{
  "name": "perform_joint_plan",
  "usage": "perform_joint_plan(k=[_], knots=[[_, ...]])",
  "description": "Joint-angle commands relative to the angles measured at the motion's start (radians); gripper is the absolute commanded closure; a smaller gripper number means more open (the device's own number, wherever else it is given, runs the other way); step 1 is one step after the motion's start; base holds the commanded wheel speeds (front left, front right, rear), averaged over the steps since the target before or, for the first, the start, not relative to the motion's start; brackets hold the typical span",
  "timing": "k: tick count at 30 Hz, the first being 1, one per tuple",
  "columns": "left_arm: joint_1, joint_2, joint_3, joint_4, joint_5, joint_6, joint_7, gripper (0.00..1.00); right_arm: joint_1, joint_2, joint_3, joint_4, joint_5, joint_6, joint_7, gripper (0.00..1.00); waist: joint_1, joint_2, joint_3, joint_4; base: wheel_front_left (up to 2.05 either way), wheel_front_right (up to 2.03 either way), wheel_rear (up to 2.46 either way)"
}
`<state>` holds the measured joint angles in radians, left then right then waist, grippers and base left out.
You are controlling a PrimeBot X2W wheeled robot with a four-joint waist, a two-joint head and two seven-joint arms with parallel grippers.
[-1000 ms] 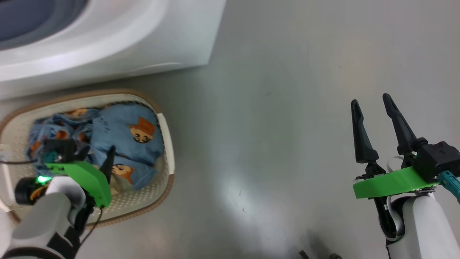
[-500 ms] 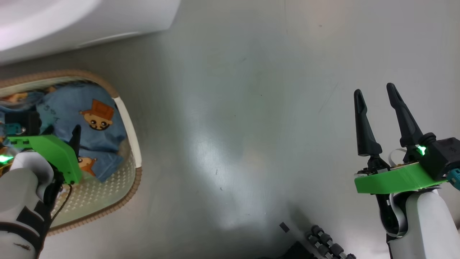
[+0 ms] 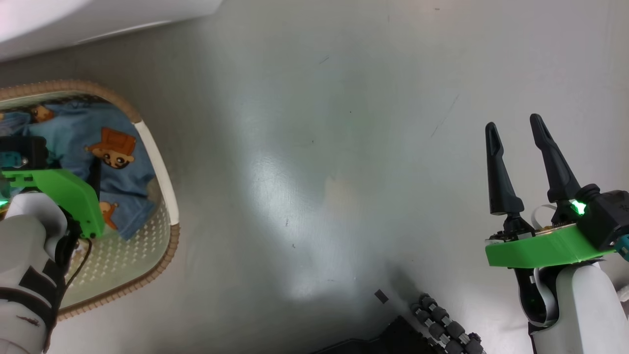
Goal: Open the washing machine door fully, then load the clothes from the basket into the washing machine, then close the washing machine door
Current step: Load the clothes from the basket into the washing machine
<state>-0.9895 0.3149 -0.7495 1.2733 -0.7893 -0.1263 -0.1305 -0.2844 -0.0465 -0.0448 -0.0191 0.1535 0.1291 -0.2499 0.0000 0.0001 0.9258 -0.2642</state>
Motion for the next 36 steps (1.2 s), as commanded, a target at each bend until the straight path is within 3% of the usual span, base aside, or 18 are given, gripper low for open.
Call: perform_joint_plan(k=[1, 3, 4, 5, 6, 25, 36], knots=[[0.004, 0.028, 0.006, 0.006, 0.002, 0.01, 0.003, 0.0, 0.053, -0.004, 0.018, -0.024, 0.01, 0.002, -0.012, 0.0, 0.0, -0.0001, 0.002, -0.003, 0.0, 0.0, 0.0], [0.001, 0.027, 0.002, 0.009, 0.005, 0.017, 0.005, 0.0, 0.057, -0.004, 0.018, -0.027, 0.013, 0.002, -0.012, 0.0, 0.0, -0.0001, 0.003, -0.005, 0.0, 0.0, 0.0], [-0.001, 0.026, 0.003, 0.01, 0.003, 0.021, 0.005, 0.13, 0.058, -0.004, 0.017, -0.027, 0.014, 0.002, -0.012, 0.0, 0.0, -0.0001, 0.004, -0.006, 0.0, 0.0, 0.0], [-0.002, 0.025, 0.003, 0.011, 0.002, 0.024, 0.007, 0.79, 0.059, -0.004, 0.018, -0.026, 0.016, 0.002, -0.012, 0.0, 0.0, -0.0001, 0.004, -0.007, 0.0, 0.0, 0.0], [-0.003, 0.024, 0.001, 0.012, 0.002, 0.024, 0.011, 1.0, 0.058, -0.004, 0.018, -0.026, 0.017, 0.002, -0.012, 0.0, 0.0, -0.0001, 0.004, -0.008, 0.0, 0.0, 0.0], [0.021, 0.017, -0.013, 0.016, -0.021, 0.0, -0.046, 1.0, -0.012, -0.004, 0.042, -0.008, 0.011, 0.002, -0.012, 0.0, 0.0, -0.0001, -0.061, 0.001, 0.0, 0.0, 0.0], [0.107, -0.012, -0.028, -0.03, -0.019, -0.004, -0.128, 1.0, -0.041, -0.004, 0.043, 0.044, -0.035, 0.002, -0.012, 0.0, 0.0, -0.0001, -0.241, 0.081, 0.0, 0.0, 0.0]])
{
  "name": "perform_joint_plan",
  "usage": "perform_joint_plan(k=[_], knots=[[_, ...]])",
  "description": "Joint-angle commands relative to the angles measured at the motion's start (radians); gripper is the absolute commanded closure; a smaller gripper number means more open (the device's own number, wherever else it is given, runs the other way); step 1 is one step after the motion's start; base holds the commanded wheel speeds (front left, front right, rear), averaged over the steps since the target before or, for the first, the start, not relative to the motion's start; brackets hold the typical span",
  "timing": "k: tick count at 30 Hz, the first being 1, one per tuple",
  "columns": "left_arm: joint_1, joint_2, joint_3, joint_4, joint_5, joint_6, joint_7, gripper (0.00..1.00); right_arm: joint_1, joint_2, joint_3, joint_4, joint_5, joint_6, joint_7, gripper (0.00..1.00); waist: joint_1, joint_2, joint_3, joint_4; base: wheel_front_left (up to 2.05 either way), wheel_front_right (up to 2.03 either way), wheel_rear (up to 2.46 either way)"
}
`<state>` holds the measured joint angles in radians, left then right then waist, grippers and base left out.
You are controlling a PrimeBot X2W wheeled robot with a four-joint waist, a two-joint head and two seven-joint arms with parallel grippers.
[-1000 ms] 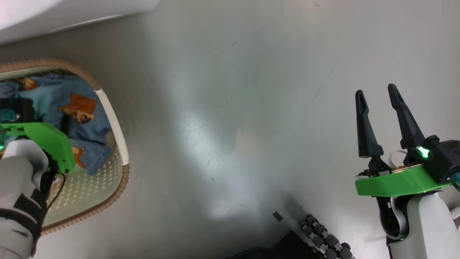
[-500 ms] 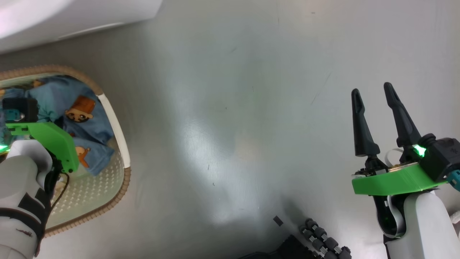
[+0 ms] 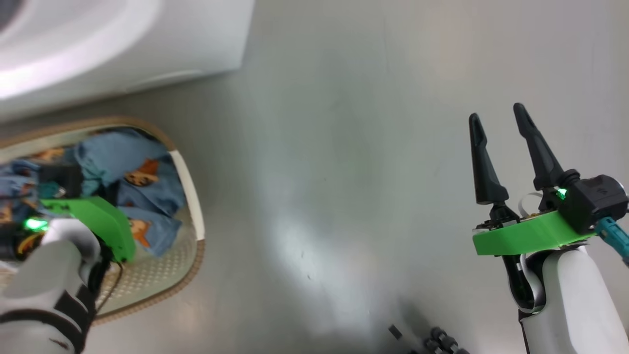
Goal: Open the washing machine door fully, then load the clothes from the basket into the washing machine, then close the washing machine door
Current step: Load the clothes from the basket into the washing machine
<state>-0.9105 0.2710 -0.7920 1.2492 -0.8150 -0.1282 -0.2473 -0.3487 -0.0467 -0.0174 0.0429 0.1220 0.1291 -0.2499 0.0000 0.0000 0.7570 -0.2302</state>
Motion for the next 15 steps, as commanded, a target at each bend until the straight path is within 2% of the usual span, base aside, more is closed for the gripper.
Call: perform_joint_plan(k=[1, 5, 10, 15], knots=[[0.039, 0.033, 0.014, -0.017, 0.012, -0.002, -0.013, 1.0, 0.024, -0.004, 0.019, -0.013, -0.007, 0.002, -0.012, 0.0, 0.0, 0.0, -0.09, 0.056, 0.0, 0.0, 0.0], [0.088, 0.05, 0.062, -0.122, 0.043, 0.005, -0.014, 1.0, 0.025, -0.004, 0.025, 0.006, -0.021, 0.002, -0.012, 0.0, 0.0, 0.0, -0.158, 0.094, 0.0, 0.0, 0.0], [0.189, 0.064, 0.165, -0.265, 0.108, 0.042, -0.014, 1.0, 0.034, -0.004, 0.03, 0.036, -0.031, 0.002, -0.012, 0.0, 0.0, 0.0, -0.243, 0.137, 0.0, 0.0, 0.0], [0.296, 0.061, 0.275, -0.378, 0.178, 0.06, -0.014, 1.0, 0.05, -0.004, 0.035, 0.062, -0.034, 0.002, -0.012, 0.0, 0.0, 0.0, -0.32, 0.168, 0.0, 0.0, 0.0]])
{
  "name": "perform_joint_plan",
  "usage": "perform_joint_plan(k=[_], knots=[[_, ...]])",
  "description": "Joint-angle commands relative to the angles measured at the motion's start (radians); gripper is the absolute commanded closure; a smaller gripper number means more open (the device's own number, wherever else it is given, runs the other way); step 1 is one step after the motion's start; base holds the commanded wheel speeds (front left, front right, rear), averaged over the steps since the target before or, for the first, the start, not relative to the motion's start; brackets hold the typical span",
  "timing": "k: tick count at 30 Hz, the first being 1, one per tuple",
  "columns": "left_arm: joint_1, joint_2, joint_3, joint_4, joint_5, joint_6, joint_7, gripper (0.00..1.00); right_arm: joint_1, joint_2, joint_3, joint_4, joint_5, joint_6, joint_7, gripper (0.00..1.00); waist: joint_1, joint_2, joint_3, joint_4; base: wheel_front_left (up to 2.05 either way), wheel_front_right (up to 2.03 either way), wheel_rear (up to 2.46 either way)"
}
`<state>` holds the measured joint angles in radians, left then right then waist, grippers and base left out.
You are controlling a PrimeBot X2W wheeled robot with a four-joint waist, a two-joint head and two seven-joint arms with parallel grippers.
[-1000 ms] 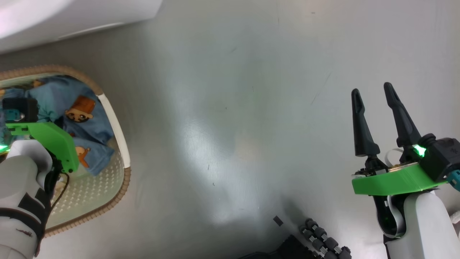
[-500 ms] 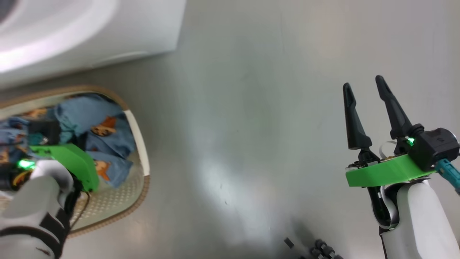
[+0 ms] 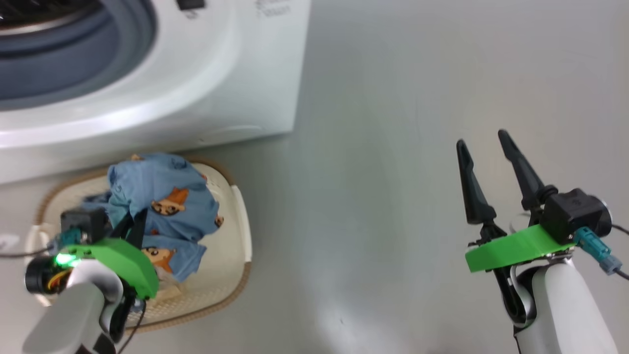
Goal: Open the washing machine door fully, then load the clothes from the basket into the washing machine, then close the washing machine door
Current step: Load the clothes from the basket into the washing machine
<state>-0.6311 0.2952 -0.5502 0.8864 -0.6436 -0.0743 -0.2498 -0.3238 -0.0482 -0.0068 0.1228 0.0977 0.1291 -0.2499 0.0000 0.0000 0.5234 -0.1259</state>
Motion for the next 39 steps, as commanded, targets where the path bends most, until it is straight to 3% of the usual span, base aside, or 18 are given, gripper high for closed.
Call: perform_joint_plan(k=[1, 21, 39], knots=[[0.036, 0.034, 0.055, -0.035, 0.019, 0.008, -0.012, 1.0, 0.029, -0.002, 0.024, -0.013, -0.01, 0.002, -0.012, 0.0, 0.0, 0.0, -0.1, 0.07, 0.0, 0.0, 0.0], [0.371, -0.077, 0.38, -0.321, 0.24, -0.02, -0.012, 1.0, 0.127, -0.002, 0.021, 0.06, 0.009, 0.002, -0.012, 0.0, 0.0, 0.0, -0.353, 0.173, 0.0, 0.0, 0.0], [0.579, -0.202, 0.575, -0.573, 0.322, -0.052, -0.012, 1.0, 0.209, -0.002, 0.007, 0.073, 0.04, 0.002, -0.012, 0.0, 0.0, 0.0, -0.462, 0.173, 0.0, 0.0, 0.0]])
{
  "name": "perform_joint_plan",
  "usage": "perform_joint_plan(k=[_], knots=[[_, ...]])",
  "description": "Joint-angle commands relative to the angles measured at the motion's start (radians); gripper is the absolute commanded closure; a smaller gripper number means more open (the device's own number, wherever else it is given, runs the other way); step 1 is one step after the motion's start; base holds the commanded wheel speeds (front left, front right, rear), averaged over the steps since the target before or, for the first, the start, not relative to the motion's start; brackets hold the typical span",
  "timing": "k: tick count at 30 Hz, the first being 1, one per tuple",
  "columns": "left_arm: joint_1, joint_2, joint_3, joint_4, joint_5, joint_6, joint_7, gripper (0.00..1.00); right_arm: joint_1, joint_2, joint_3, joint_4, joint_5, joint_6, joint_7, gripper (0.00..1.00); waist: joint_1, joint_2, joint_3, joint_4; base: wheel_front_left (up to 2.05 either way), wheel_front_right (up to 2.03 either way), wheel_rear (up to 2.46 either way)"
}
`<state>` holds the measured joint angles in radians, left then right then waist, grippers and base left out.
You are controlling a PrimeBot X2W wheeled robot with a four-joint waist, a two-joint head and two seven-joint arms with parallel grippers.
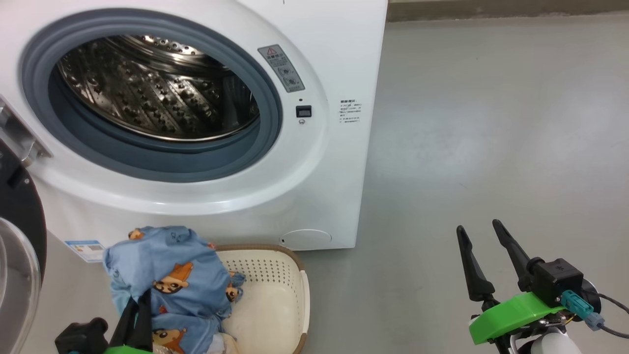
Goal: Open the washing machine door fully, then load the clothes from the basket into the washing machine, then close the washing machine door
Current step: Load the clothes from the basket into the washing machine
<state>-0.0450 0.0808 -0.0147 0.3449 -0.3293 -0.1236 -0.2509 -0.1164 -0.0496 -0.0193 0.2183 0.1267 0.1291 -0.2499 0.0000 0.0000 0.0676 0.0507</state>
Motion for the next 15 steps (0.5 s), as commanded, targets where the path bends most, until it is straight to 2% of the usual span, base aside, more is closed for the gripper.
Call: perform_joint_plan(k=[1, 15], knots=[[-0.001, 0.009, 0.044, -0.038, 0.012, -0.003, -0.011, 1.0, 0.003, -0.001, 0.02, -0.022, 0.012, 0.002, -0.012, 0.0, 0.0, 0.0, -0.009, -0.004, 0.0, 0.0, 0.0], [0.024, -0.011, 0.048, -0.081, 0.038, -0.007, -0.011, 1.0, 0.006, -0.001, 0.03, -0.016, 0.013, 0.002, -0.012, 0.0, 0.0, 0.0, -0.024, -0.013, 0.0, 0.0, 0.0]])
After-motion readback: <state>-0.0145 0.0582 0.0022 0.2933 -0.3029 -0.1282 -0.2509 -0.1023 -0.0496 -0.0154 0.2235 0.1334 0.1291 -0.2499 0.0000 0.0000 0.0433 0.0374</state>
